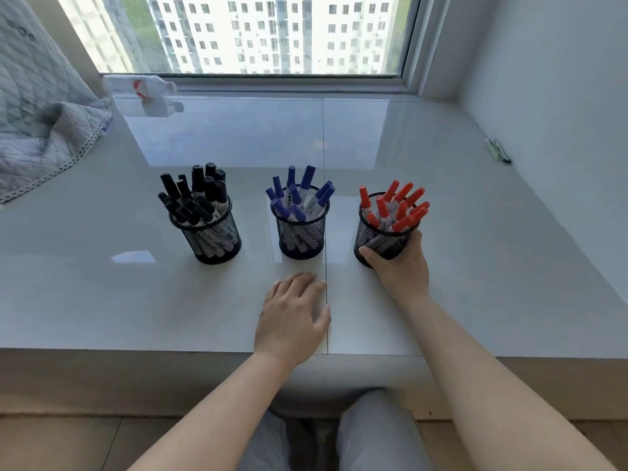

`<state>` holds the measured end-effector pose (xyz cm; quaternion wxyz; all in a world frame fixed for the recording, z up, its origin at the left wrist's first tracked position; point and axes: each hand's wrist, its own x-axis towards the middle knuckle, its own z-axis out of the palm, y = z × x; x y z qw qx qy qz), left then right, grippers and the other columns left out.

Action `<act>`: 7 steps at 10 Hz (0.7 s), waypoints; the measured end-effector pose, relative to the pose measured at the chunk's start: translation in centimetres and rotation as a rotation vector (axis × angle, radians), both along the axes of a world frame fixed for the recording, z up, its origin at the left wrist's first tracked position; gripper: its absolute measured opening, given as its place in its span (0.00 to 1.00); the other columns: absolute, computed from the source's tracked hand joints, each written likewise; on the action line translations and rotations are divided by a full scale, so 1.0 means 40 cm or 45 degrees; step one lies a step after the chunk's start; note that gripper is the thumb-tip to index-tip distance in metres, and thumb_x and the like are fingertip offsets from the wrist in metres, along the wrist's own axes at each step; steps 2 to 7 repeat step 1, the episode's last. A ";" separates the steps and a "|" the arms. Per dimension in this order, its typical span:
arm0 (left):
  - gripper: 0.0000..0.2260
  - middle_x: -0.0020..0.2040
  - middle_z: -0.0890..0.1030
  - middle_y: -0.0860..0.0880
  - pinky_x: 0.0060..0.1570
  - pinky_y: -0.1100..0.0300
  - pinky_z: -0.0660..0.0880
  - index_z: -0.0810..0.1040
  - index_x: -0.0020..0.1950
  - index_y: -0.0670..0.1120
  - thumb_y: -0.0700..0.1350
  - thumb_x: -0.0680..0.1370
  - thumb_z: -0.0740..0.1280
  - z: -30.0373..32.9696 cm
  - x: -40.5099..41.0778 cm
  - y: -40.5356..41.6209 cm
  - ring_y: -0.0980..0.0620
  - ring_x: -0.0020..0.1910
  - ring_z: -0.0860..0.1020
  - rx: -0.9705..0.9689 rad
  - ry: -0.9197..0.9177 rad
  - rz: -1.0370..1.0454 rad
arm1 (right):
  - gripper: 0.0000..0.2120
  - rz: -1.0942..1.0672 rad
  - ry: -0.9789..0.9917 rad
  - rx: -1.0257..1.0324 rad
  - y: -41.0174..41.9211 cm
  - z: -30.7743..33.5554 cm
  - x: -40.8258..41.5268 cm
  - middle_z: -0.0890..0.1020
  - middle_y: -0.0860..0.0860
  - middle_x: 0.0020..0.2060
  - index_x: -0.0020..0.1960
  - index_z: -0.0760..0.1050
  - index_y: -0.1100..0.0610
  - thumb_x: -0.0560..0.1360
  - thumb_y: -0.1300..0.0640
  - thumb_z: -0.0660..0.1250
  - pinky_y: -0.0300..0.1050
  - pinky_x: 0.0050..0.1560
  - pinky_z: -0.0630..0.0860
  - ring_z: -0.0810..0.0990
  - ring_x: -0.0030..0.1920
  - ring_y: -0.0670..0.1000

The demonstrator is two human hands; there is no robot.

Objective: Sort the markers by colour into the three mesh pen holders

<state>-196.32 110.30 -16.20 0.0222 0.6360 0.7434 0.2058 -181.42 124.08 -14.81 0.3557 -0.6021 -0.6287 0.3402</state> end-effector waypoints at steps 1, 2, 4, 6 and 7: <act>0.16 0.63 0.75 0.54 0.64 0.59 0.64 0.75 0.62 0.51 0.52 0.76 0.62 0.014 0.000 -0.012 0.53 0.63 0.70 0.051 -0.189 0.040 | 0.39 0.012 0.007 0.001 -0.020 -0.003 0.013 0.73 0.48 0.65 0.69 0.59 0.51 0.64 0.44 0.73 0.51 0.61 0.71 0.72 0.64 0.53; 0.16 0.63 0.75 0.54 0.64 0.59 0.64 0.75 0.62 0.51 0.52 0.76 0.62 0.014 0.000 -0.012 0.53 0.63 0.70 0.051 -0.189 0.040 | 0.39 0.012 0.007 0.001 -0.020 -0.003 0.013 0.73 0.48 0.65 0.69 0.59 0.51 0.64 0.44 0.73 0.51 0.61 0.71 0.72 0.64 0.53; 0.16 0.63 0.75 0.54 0.64 0.59 0.64 0.75 0.62 0.51 0.52 0.76 0.62 0.014 0.000 -0.012 0.53 0.63 0.70 0.051 -0.189 0.040 | 0.39 0.012 0.007 0.001 -0.020 -0.003 0.013 0.73 0.48 0.65 0.69 0.59 0.51 0.64 0.44 0.73 0.51 0.61 0.71 0.72 0.64 0.53; 0.16 0.63 0.75 0.54 0.64 0.59 0.64 0.75 0.62 0.51 0.52 0.76 0.62 0.014 0.000 -0.012 0.53 0.63 0.70 0.051 -0.189 0.040 | 0.39 0.012 0.007 0.001 -0.020 -0.003 0.013 0.73 0.48 0.65 0.69 0.59 0.51 0.64 0.44 0.73 0.51 0.61 0.71 0.72 0.64 0.53; 0.16 0.63 0.75 0.54 0.64 0.59 0.64 0.75 0.62 0.51 0.52 0.76 0.62 0.014 0.000 -0.012 0.53 0.63 0.70 0.051 -0.189 0.040 | 0.39 0.012 0.007 0.001 -0.020 -0.003 0.013 0.73 0.48 0.65 0.69 0.59 0.51 0.64 0.44 0.73 0.51 0.61 0.71 0.72 0.64 0.53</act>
